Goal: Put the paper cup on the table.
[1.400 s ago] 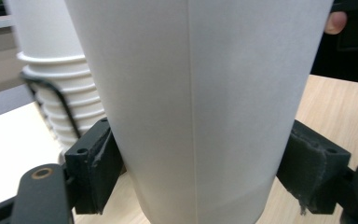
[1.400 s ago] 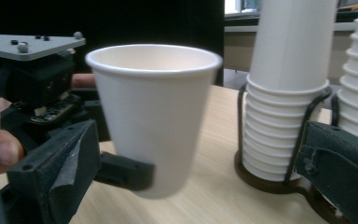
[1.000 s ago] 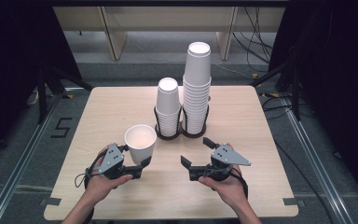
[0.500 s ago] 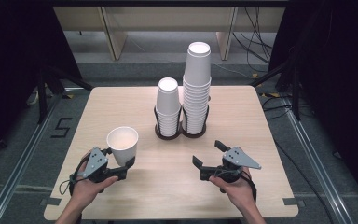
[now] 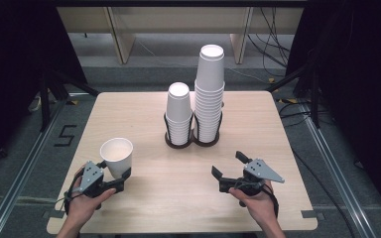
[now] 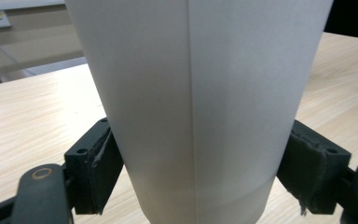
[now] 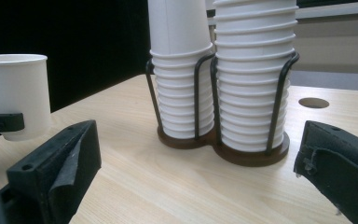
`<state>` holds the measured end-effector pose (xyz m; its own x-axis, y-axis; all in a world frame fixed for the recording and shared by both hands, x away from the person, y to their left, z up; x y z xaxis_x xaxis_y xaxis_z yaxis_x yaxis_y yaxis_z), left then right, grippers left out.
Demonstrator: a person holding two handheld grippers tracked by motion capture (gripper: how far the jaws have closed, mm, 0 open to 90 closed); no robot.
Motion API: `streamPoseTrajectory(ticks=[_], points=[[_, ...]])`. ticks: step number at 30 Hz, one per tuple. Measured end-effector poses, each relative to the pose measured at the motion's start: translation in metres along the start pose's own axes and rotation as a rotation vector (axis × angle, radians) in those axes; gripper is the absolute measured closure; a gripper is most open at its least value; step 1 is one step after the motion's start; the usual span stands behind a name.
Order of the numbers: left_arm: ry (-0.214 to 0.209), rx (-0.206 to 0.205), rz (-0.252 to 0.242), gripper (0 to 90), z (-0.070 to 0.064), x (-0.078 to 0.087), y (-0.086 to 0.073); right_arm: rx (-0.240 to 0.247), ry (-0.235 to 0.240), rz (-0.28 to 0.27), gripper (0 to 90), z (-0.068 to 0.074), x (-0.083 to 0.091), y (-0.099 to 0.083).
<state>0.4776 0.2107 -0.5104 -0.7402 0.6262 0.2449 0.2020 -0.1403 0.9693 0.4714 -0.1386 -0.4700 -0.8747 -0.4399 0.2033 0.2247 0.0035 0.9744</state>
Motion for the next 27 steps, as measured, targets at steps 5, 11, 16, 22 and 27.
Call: streamPoseTrajectory(ticks=[5, 11, 16, 22, 27], points=[[0.040, 0.014, 0.027, 21.0, 0.007, 0.003, -0.007, -0.014, -0.009, 0.002, 0.4, -0.001, 0.000, -0.002], [0.091, 0.028, 0.053, 21.0, 0.017, 0.006, -0.015, -0.032, -0.012, 0.004, 0.4, -0.001, 0.000, -0.003], [0.124, 0.055, 0.065, 20.9, 0.023, 0.007, -0.021, -0.035, -0.005, -0.003, 0.4, -0.002, 0.001, -0.001], [0.147, 0.073, 0.128, 20.9, 0.028, 0.005, -0.032, -0.020, -0.011, -0.007, 0.4, -0.005, 0.001, -0.002], [0.154, 0.078, 0.135, 20.9, 0.029, 0.004, -0.033, -0.043, -0.007, -0.005, 0.4, -0.004, 0.002, -0.002]])
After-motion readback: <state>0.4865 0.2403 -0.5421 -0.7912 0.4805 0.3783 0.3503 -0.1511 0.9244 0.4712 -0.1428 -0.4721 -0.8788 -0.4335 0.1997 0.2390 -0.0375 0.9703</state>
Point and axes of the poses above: each handheld gripper's, and its own axes: x roughly backward along the jaws, y roughly out of its top, z roughly to its left, the point moved 9 cm from there along -x, roughly forward along the jaws, and after that the axes turned 11 degrees about -y, right-handed, at the moved point
